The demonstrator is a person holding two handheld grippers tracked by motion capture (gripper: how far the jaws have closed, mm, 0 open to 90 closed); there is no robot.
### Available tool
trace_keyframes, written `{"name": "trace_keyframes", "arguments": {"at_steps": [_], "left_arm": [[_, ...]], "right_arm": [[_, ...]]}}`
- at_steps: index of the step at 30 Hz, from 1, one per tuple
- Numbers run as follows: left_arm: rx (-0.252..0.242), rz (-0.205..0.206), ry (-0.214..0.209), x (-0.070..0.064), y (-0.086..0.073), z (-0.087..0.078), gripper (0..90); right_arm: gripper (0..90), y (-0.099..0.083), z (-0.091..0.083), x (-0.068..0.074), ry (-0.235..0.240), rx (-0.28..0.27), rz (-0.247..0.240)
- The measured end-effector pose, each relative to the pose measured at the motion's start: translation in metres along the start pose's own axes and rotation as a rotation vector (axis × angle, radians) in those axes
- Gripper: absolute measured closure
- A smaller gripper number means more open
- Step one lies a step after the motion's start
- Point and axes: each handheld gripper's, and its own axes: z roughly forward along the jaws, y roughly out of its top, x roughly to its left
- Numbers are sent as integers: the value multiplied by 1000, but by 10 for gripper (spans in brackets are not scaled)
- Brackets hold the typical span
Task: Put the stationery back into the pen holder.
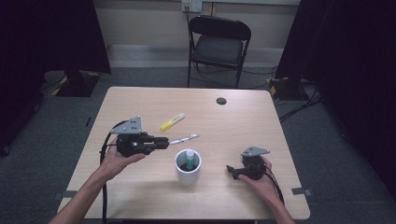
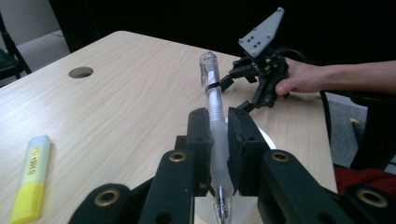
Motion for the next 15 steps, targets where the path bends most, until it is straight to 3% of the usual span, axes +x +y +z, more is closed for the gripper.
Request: {"name": "trace_keyframes", "arguments": {"at_steps": [6,15], "left_arm": [[15,26,-40,-17,-3,-5,800],[58,22,-47,-20,-18,-12,799]], "right_arm": [[136,0,0,0,-3,1,2],[136,0,0,0,-4,1,3]]}}
